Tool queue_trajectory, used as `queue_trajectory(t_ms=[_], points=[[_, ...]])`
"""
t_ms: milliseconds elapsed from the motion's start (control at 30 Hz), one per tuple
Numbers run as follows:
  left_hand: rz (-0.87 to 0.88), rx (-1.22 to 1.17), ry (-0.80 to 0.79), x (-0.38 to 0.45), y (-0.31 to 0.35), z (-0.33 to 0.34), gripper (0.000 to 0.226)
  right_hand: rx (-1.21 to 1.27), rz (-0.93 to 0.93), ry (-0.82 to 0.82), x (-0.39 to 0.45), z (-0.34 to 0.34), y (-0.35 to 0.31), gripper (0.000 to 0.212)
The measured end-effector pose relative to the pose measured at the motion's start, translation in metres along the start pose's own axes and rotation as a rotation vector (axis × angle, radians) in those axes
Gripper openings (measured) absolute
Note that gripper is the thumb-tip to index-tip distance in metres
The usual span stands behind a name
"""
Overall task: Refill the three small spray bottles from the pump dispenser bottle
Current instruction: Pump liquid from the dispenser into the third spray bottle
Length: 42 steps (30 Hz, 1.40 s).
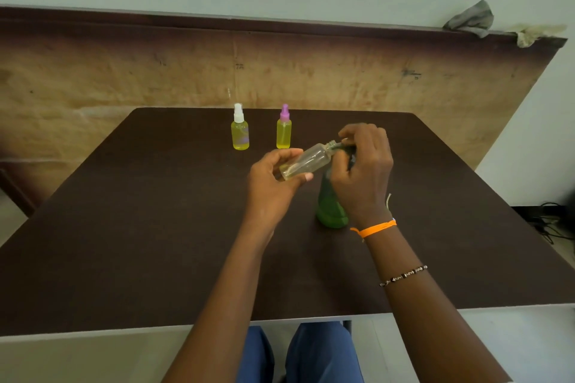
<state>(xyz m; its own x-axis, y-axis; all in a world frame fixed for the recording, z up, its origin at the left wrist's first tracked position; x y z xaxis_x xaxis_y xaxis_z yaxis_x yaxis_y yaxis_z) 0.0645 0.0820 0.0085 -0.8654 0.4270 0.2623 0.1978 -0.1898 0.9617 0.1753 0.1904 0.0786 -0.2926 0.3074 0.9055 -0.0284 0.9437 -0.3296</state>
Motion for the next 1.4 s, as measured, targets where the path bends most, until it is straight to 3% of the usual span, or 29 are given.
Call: queue_trajectory(t_ms=[800,1100,1400], points=[[-0.021,0.021,-0.008,-0.002,0.001,0.004,0.038,-0.030,-0.015,-0.020,-0.004,0.006,0.002,0.012],[-0.007,0.023,-0.011,0.000,0.001,0.000,0.038,-0.030,-0.041,-0.069,0.007,0.002,0.000,0.027],[0.005,0.024,-0.002,-0.001,0.004,-0.001,0.038,-0.139,-0.096,-0.062,0.001,0.002,-0.001,0.025]])
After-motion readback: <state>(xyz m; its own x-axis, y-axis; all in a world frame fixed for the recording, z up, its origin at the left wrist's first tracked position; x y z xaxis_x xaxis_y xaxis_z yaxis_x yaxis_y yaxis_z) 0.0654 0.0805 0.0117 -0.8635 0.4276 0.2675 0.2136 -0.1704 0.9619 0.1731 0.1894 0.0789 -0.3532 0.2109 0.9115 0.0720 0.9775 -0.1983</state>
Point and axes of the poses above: each hand's wrist, its own x-axis towards the middle knuckle, its own z-axis out of the palm, y = z × x, the point moved 9 cm from there along x, towards the middle knuckle, and after that the axes turned 3 degrees about -x, right-handed, at the moved point
